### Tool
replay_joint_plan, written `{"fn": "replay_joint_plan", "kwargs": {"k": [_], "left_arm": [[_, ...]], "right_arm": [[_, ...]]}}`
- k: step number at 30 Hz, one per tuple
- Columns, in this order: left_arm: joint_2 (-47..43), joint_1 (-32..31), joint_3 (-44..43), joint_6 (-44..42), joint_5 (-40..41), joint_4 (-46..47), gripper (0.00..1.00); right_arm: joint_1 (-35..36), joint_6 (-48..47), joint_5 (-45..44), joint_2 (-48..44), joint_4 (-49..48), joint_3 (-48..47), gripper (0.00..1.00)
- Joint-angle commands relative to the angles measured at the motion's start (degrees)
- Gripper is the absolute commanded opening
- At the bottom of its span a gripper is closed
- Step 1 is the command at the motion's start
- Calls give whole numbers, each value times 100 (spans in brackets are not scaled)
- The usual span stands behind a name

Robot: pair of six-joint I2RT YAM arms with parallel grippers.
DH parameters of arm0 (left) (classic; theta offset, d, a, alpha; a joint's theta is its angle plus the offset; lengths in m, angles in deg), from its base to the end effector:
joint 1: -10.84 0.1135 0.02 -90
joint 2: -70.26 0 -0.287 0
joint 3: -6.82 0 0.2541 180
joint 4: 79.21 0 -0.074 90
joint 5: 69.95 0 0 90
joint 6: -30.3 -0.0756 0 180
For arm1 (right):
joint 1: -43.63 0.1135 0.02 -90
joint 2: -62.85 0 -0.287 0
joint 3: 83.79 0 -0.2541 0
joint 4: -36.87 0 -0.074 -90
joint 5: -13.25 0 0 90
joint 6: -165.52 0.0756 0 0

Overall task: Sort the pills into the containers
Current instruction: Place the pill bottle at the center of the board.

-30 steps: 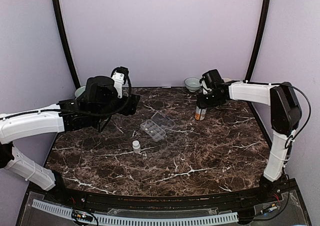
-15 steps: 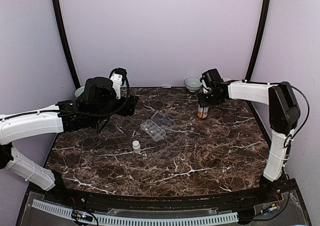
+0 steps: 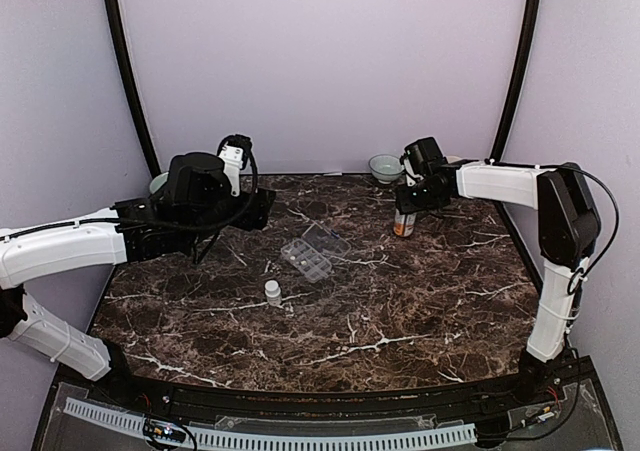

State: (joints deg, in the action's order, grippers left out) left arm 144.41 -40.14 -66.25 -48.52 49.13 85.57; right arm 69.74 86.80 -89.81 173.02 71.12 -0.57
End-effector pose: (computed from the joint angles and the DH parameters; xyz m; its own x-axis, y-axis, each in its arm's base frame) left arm 0.2364 -0.2333 0.3455 -0.2481 0.0370 -0.9680 0.3437 0.9376 -0.0523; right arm 0.4256 0.1896 0.2150 -0.7078 -0.1347 -0.6934 -0.1566 0.9872 -0.0320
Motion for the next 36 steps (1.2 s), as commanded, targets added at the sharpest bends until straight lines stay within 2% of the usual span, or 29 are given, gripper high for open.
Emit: {"fn": "replay_joint_plan", "kwargs": {"k": [1, 23, 30, 36], "left_arm": [[-43, 44, 11, -10, -82, 42, 79], [-41, 80, 49, 38, -96, 60, 79], [-75, 128, 68, 96, -50, 30, 80], [-237, 420, 220, 494, -306, -49, 80]], "right_arm": [[-44, 88, 125, 56, -133, -33, 45], [-44, 117, 195, -67, -84, 70, 67], [-37, 73, 61, -348, -138, 99, 68], [89, -95, -203, -875, -220, 68, 68]]}}
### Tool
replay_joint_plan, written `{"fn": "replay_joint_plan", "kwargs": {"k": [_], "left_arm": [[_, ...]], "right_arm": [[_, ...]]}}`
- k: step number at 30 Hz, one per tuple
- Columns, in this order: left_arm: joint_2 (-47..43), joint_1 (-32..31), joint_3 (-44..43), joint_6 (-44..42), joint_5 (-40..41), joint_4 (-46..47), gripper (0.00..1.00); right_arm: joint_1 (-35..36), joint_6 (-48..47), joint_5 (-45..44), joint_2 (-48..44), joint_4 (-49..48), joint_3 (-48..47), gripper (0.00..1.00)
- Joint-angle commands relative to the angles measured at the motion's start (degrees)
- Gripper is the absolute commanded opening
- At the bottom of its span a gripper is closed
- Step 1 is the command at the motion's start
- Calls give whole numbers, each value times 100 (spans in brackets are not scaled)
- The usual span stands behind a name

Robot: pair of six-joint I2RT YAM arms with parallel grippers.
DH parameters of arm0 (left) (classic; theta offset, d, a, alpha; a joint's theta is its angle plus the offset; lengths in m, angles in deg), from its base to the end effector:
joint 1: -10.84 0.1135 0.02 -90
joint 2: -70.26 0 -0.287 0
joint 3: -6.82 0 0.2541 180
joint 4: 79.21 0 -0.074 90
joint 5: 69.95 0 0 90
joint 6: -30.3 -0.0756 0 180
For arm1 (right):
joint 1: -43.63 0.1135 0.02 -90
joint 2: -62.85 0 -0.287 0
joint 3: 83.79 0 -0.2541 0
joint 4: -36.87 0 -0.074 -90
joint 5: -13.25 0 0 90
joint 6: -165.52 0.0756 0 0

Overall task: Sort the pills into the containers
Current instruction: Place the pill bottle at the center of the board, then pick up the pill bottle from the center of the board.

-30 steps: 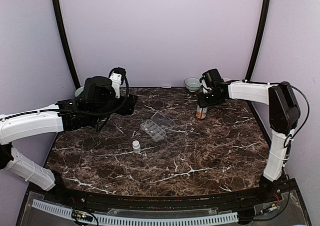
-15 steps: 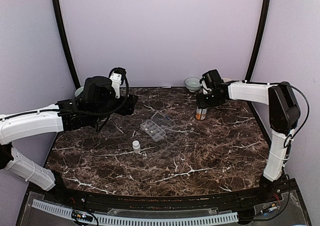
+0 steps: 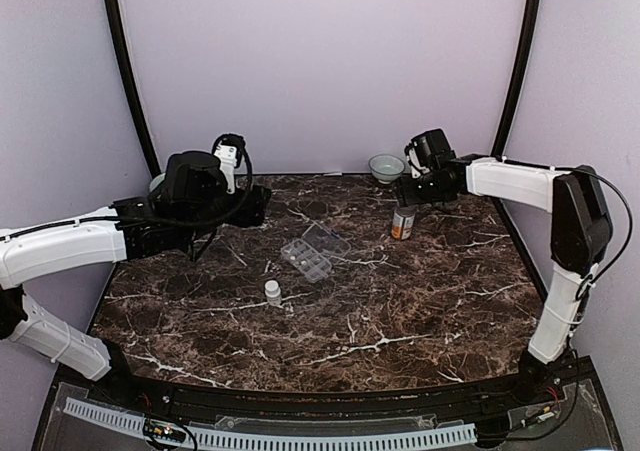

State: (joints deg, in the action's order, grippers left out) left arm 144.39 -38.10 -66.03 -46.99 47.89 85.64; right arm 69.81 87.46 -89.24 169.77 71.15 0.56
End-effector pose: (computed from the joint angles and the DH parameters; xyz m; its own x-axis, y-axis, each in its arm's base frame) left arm 0.2438 -0.2261 0.3440 -0.2632 0.0059 -0.9647 0.3225 0.9430 -0.0822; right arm 0.4166 0.1866 0.2329 -0.6878 -0.1130 -0.7171 -0.1559 0.9878 -0.0062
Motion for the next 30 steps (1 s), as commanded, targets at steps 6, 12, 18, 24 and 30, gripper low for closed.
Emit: {"fn": "replay_joint_plan", "kwargs": {"k": [6, 12, 18, 24, 30], "left_arm": [[-473, 863, 598, 1190, -937, -166, 82], [-972, 1114, 1140, 1369, -1222, 246, 85], [-1413, 1142, 1496, 1443, -1161, 424, 93], [-1934, 1211, 1841, 1823, -880, 496, 99], [-2263, 1220, 1982, 1962, -830, 360, 99]], "right_arm": [[668, -627, -324, -1084, -401, -55, 68], [1190, -824, 83, -2024, -1725, 565, 99], [1121, 13, 1118, -2883, -4228, 1928, 100], [1086, 67, 2431, -2538, -3931, 1383, 99], [1103, 290, 3063, -2248, -3754, 1057, 100]]}}
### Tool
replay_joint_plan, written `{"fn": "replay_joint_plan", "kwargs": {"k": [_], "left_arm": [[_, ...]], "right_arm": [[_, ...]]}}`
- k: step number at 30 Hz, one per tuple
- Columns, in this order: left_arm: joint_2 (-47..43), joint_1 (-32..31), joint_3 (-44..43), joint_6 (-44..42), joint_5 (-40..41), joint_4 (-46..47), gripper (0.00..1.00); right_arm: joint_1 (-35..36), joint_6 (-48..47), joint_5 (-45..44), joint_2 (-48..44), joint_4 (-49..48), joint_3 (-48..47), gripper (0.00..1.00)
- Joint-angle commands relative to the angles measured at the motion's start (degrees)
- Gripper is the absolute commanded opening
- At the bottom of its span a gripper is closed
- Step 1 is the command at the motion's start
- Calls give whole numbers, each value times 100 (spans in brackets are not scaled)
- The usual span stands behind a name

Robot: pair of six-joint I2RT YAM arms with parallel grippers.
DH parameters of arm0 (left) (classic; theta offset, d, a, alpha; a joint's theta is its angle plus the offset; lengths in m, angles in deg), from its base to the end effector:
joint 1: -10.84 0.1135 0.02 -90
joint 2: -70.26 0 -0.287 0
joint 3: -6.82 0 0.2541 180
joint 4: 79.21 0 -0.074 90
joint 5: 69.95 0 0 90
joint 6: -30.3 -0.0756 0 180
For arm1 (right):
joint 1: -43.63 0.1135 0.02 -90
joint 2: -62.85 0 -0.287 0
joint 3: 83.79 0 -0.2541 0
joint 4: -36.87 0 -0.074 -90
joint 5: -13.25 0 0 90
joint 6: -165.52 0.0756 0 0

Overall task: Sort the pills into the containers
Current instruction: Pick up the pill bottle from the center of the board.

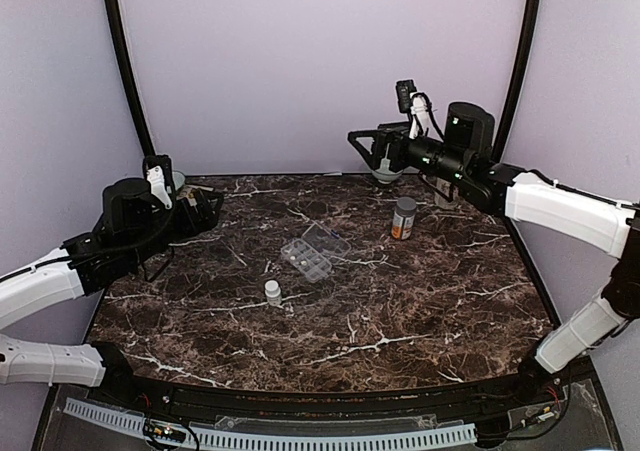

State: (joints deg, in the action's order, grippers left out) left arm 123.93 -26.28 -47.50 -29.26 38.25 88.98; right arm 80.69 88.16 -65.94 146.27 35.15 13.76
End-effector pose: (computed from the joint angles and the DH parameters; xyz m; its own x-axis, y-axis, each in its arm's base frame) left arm 0.2113 -0.1303 0.3194 -0.2997 -0.3768 -0.8765 0.2054 0.8717 -0.4449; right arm 0.3022 0.2460 0.3962 -0.1521 0.1545 -0.9762 -0.7259 0.6528 0.2164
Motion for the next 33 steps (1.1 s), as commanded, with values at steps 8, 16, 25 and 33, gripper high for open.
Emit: {"fn": "replay_joint_plan", "kwargs": {"k": [8, 16, 25, 33], "left_arm": [[-333, 39, 226, 262, 33, -273, 99], [-639, 47, 345, 542, 418, -779, 99], [-234, 65, 238, 840, 104, -1245, 99], [-10, 74, 224, 944, 13, -1302, 96]], "right_arm": [[450, 53, 774, 533, 139, -596, 95], [1086, -178, -649, 2017, 3115, -2509, 76], [1809, -85, -1482, 3223, 4929, -3729, 58], [2169, -8, -1473, 3861, 5622, -4427, 56]]}}
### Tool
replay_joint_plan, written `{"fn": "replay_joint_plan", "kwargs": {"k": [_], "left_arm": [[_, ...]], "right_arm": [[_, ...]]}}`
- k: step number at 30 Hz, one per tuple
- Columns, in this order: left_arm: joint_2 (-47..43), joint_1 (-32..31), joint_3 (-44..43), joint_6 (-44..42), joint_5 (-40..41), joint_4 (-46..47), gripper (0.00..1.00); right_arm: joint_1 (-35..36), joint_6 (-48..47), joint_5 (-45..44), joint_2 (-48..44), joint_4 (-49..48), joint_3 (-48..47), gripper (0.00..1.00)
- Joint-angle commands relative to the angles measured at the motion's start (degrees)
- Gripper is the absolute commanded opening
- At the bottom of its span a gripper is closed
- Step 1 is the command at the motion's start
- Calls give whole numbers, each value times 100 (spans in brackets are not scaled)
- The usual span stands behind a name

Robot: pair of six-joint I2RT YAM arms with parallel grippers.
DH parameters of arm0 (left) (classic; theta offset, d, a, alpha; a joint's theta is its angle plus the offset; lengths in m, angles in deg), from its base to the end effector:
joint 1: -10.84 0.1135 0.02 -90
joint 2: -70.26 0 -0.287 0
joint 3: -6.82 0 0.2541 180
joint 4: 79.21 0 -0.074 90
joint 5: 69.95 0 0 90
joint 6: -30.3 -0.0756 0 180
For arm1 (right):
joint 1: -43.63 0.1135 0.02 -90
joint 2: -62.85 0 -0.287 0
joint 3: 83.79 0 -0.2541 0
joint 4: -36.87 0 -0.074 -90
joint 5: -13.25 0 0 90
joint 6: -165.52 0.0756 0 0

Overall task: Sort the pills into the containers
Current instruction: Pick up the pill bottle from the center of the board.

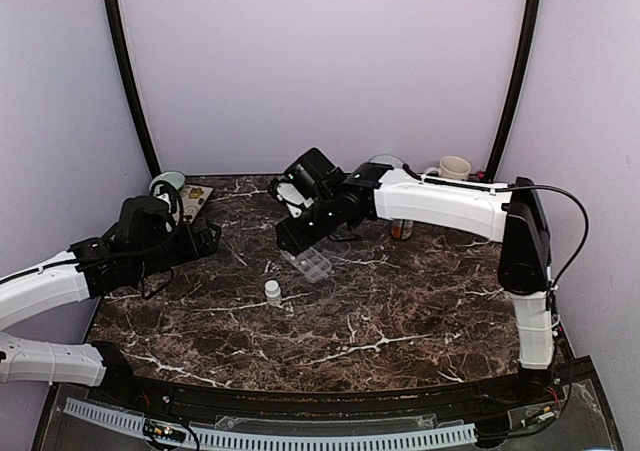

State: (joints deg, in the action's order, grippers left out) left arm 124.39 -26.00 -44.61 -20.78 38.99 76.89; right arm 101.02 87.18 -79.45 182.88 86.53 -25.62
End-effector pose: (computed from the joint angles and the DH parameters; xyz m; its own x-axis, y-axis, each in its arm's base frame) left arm 0.2034 -0.1217 0.2689 -0.4892 -0.3760 -0.7870 0.0354 0.8930 -0.4487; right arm 0.2821 0.4344 0.2591 -0.5580 -0.4975 -0.6642 -0.7266 0.6795 0.1014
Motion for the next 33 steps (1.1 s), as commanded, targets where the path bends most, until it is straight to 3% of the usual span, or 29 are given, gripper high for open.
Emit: {"fn": "replay_joint_plan", "kwargs": {"k": [1, 7, 17, 33], "left_arm": [[-64, 45, -37, 100, -65, -89, 95], [-159, 45, 124, 219, -66, -112, 89], [-140, 54, 89, 216, -57, -193, 89], [-79, 60, 95, 284, -88, -210, 89]], "right_arm": [[176, 86, -113, 264, 555, -558, 55], [311, 102, 148, 604, 872, -992, 52], [447, -25, 592, 913, 1220, -1334, 48], [510, -41, 874, 1457, 1637, -1715, 50]]}}
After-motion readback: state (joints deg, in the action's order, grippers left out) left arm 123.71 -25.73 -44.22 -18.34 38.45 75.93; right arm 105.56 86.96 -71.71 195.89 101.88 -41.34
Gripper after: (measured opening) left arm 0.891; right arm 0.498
